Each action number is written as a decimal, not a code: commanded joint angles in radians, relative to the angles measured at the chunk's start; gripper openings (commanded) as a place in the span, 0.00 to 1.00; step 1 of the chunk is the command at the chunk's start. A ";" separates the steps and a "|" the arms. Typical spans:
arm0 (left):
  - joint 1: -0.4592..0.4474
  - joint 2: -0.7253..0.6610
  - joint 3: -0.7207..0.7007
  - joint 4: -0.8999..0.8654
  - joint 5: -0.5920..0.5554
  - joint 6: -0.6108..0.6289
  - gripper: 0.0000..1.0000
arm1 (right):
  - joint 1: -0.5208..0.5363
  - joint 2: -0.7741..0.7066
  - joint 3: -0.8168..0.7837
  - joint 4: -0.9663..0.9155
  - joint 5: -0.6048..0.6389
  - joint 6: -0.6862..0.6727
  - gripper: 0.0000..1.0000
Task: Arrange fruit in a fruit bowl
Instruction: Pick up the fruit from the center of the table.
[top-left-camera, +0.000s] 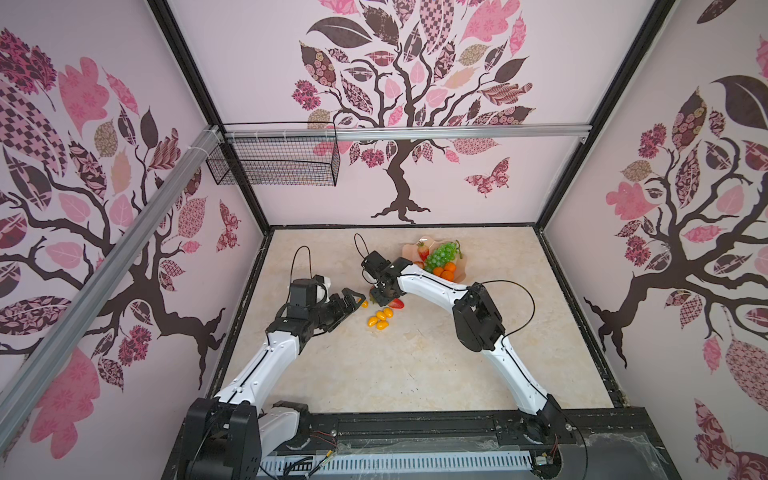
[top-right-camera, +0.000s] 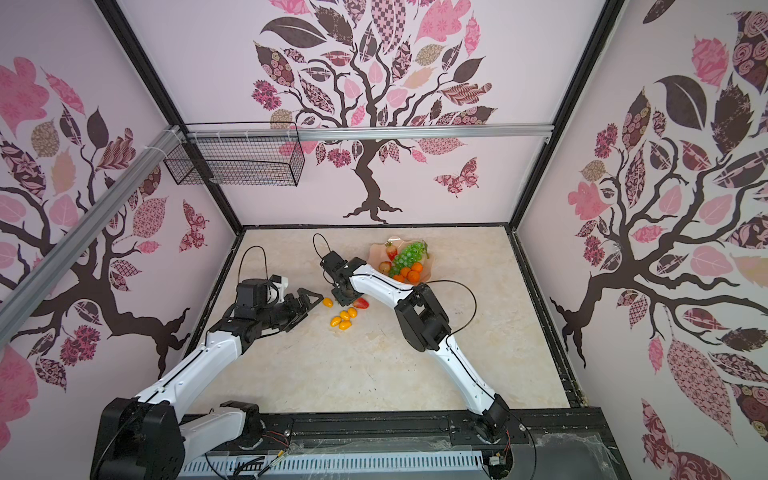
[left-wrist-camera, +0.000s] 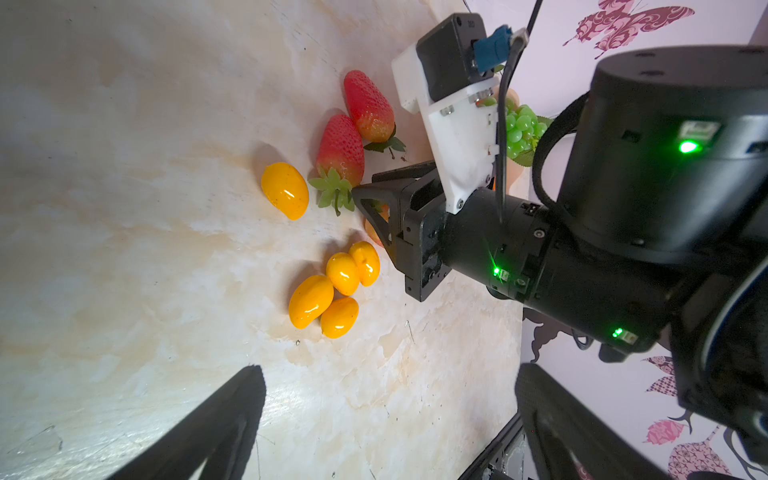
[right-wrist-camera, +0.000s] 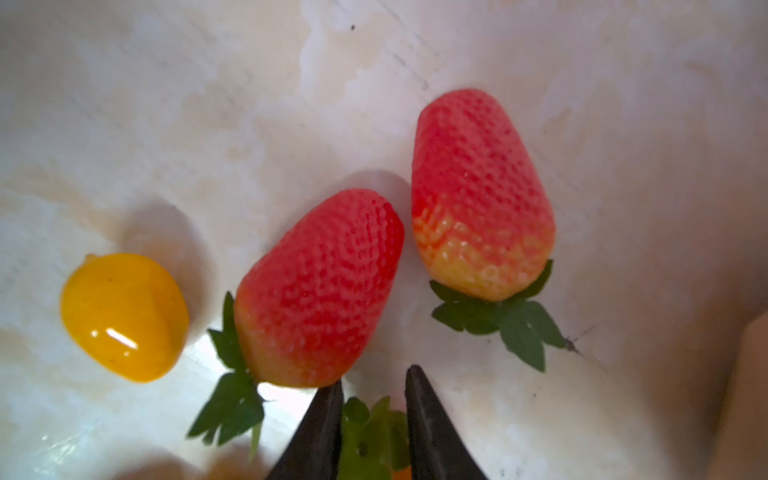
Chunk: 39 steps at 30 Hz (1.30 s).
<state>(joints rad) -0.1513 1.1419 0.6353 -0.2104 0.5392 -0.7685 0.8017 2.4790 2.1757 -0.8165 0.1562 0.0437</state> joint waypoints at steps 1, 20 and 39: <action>-0.002 -0.007 -0.021 0.018 -0.004 0.000 0.98 | -0.005 0.029 0.039 -0.026 -0.001 0.001 0.26; -0.006 0.005 0.039 -0.005 -0.011 0.019 0.98 | -0.050 -0.194 -0.083 0.028 -0.042 0.029 0.05; -0.149 0.158 0.277 0.025 -0.150 -0.001 0.98 | -0.189 -0.539 -0.397 0.462 0.040 -0.009 0.00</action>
<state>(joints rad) -0.2955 1.2793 0.8303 -0.2115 0.4263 -0.7628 0.6277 1.9999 1.8122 -0.4908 0.1474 0.0784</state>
